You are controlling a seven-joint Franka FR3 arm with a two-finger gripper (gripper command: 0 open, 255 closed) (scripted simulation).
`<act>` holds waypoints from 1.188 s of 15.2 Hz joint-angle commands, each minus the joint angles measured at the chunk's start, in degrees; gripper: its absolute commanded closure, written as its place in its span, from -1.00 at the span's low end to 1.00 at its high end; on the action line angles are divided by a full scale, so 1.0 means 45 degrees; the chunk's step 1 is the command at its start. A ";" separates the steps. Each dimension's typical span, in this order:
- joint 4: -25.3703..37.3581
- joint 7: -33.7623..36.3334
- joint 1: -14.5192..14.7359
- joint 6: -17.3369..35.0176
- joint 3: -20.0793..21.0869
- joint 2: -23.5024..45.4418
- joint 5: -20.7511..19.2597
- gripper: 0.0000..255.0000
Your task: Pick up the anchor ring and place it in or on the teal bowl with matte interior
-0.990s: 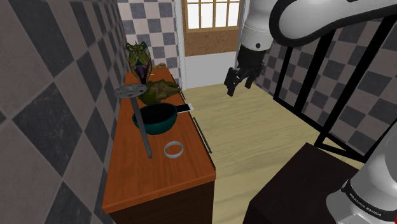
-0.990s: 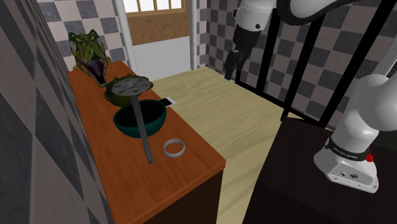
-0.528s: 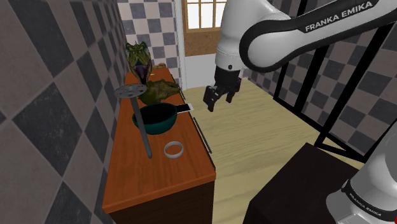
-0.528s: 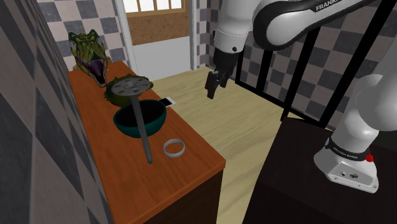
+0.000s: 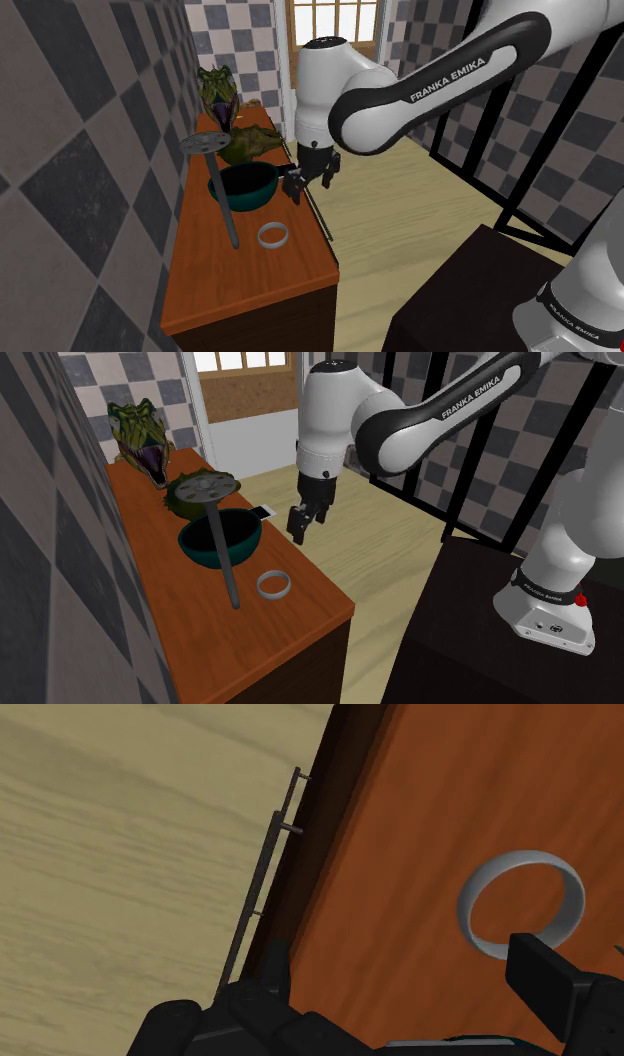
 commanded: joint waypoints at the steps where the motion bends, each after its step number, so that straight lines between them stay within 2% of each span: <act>1: 0.0716 0.0578 0.0231 0.0102 0.0095 0.1071 -0.0611 -1.00; 6: 0.2627 0.1753 0.1150 0.0094 0.0000 0.3575 -0.1899 -1.00; 14: 0.2480 0.2101 0.1339 0.1014 -0.0309 0.4434 -0.2453 -1.00; 18: 0.2479 0.2100 0.1341 0.1014 -0.0310 0.4433 -0.2452 -1.00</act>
